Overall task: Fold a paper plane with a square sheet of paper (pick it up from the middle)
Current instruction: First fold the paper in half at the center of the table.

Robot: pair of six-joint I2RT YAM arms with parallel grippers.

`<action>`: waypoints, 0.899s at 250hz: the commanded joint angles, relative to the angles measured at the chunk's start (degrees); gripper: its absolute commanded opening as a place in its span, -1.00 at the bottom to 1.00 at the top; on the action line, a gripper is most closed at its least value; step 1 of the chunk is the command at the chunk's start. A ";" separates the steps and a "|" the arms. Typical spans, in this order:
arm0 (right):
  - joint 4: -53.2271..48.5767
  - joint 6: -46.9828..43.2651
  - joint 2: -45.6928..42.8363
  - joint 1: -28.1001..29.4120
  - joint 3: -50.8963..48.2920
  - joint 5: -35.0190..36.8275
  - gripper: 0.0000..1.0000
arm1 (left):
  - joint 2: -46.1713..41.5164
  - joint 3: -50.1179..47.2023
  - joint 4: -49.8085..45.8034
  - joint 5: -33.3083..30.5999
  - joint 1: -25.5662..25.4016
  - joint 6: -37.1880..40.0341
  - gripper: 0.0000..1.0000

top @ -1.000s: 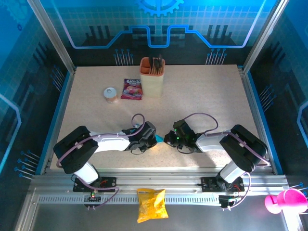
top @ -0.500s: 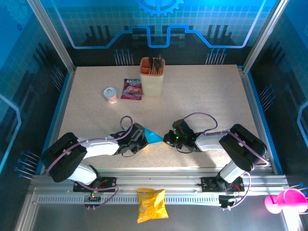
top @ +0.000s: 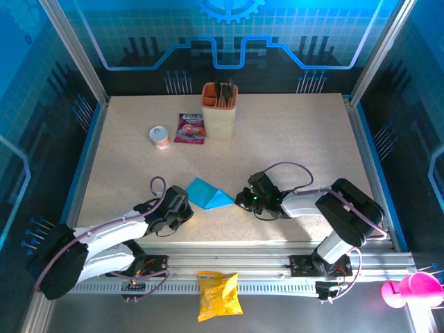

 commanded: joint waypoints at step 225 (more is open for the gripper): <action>-16.29 -6.33 -0.71 0.58 3.70 2.50 -1.00 | 23.94 9.64 17.32 11.55 -0.70 14.00 -0.95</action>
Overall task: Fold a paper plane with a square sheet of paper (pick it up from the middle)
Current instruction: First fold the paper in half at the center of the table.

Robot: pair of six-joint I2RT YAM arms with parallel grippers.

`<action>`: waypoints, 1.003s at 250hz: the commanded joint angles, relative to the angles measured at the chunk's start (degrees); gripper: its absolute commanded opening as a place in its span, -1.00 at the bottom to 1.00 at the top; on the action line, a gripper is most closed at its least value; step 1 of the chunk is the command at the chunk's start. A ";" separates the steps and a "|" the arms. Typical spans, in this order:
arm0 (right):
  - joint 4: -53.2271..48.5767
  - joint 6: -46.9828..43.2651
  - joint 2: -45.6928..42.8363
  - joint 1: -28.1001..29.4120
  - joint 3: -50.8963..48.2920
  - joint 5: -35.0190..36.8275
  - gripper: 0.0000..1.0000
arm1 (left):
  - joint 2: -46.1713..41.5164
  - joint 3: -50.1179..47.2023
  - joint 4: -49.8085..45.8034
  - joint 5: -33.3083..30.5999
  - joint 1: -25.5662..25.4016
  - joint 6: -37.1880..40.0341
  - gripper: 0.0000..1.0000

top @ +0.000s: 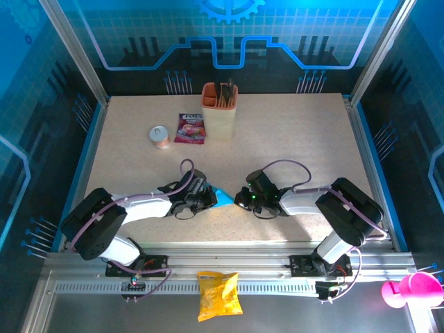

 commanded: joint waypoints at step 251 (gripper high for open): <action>-6.19 -8.62 8.00 5.79 11.53 3.39 -1.00 | 5.65 -5.54 4.30 -2.55 -0.26 2.00 -1.00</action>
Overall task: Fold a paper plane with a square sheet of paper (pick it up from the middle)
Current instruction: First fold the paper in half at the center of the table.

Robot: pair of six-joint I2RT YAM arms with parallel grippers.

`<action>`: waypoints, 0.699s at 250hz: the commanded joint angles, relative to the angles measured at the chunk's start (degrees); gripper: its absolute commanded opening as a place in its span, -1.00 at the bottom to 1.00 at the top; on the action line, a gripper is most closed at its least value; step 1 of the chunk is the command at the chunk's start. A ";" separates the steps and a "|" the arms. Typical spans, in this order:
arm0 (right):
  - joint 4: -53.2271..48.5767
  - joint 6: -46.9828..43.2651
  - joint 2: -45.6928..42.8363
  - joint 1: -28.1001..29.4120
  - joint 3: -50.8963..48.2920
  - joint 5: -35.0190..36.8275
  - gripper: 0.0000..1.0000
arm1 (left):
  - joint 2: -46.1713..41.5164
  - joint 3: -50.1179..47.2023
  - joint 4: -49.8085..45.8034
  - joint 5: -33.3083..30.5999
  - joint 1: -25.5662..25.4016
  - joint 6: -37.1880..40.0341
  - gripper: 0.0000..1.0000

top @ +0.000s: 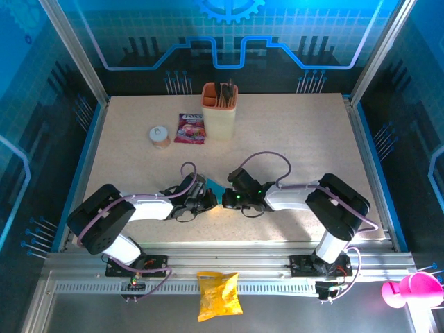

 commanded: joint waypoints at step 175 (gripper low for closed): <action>-4.26 2.96 -1.29 -9.96 -8.48 0.68 -1.00 | 4.32 -2.92 -4.75 -1.80 -0.17 0.85 -1.00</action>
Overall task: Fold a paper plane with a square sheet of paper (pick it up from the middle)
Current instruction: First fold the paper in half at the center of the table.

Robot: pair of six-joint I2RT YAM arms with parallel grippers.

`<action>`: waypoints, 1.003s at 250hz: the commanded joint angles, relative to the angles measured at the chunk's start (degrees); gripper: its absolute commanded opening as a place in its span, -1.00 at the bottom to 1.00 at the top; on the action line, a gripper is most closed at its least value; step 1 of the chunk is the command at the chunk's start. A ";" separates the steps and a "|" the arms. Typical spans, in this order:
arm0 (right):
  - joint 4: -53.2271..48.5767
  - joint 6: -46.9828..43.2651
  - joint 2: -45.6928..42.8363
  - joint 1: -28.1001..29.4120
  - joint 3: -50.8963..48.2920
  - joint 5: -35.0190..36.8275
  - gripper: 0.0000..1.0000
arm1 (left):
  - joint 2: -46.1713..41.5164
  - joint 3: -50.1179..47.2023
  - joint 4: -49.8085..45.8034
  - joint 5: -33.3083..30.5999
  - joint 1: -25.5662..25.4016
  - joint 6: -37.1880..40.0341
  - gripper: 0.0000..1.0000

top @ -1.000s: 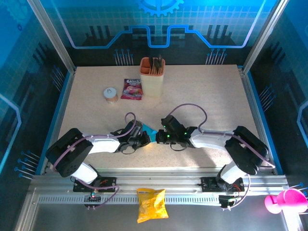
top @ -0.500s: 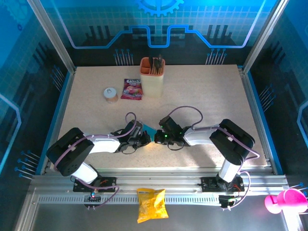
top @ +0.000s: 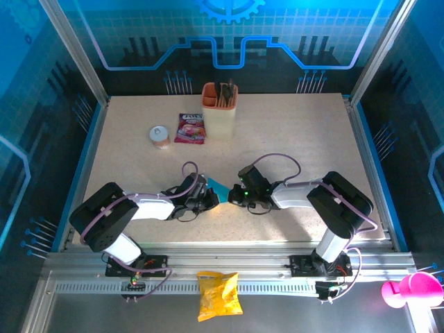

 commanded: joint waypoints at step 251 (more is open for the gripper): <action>-20.71 -15.86 -32.28 -1.96 -8.68 1.74 -1.00 | 2.98 4.05 -23.37 8.33 -1.73 21.89 -1.00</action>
